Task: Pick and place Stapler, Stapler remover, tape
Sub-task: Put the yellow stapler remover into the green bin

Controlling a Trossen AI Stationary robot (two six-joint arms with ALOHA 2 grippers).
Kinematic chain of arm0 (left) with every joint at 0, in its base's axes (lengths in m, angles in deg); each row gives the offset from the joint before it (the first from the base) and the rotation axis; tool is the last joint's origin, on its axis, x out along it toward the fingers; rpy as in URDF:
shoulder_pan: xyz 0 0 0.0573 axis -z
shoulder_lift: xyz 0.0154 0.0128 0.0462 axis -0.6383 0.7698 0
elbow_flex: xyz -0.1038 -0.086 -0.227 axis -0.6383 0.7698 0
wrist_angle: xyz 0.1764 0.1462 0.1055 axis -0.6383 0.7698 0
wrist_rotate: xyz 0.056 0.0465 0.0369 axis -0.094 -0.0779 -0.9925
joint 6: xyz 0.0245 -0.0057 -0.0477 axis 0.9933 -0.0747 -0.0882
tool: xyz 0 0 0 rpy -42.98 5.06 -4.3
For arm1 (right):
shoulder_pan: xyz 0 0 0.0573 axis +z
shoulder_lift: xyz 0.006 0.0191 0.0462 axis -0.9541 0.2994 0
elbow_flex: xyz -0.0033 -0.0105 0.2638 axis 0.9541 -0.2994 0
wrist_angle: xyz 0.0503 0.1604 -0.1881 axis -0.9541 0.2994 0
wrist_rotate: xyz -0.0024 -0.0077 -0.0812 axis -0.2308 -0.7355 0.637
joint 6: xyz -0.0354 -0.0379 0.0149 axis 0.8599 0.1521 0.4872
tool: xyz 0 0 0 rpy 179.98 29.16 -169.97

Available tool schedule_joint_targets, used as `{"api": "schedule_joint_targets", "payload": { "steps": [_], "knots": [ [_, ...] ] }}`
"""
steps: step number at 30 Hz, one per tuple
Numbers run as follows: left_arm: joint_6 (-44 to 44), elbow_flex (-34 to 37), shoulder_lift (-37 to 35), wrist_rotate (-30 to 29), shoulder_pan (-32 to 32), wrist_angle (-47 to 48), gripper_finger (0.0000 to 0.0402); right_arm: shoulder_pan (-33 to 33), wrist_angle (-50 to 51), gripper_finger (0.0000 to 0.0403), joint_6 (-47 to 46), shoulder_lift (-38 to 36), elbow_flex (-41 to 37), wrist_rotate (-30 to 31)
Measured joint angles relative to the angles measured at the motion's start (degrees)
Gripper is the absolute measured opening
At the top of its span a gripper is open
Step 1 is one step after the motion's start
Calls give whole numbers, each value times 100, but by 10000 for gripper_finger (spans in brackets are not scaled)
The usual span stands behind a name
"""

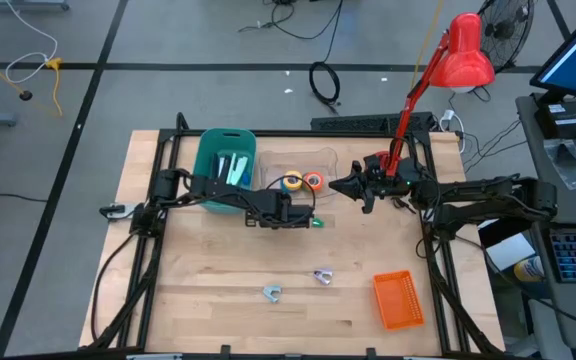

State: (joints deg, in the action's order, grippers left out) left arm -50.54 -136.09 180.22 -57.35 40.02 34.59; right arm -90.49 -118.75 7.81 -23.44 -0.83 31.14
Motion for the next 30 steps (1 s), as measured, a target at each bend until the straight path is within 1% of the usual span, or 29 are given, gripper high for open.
{"api": "schedule_joint_targets", "payload": {
  "steps": [3, 5, 11, 14, 19, 23, 26, 30],
  "knots": [
    [-15, 0, 0, -5, -11, 0, 147, 0, 0, 4, -2, 0, 0, 0],
    [-34, -2, 0, -44, -28, 2, 139, 0, 0, 4, 0, 0, 0, 0],
    [-39, -4, 0, -144, -44, 3, 89, 0, 0, 4, 0, 0, 0, 0],
    [-39, -4, 0, -148, -42, 6, 71, 0, 1, 4, -1, 0, 0, 0],
    [-42, -7, 0, -67, -39, 48, 77, 0, 0, 4, 0, 0, 0, 0],
    [-17, -9, -56, 251, -43, 71, 88, 0, 0, 4, 0, 0, 0, 0],
    [7, -9, -175, 334, -10, 122, 80, 0, 0, 4, 0, 0, 0, 0],
    [11, -9, -538, 244, 62, 131, 71, 0, 2, 4, 2, 0, 0, 0]
  ]
}}
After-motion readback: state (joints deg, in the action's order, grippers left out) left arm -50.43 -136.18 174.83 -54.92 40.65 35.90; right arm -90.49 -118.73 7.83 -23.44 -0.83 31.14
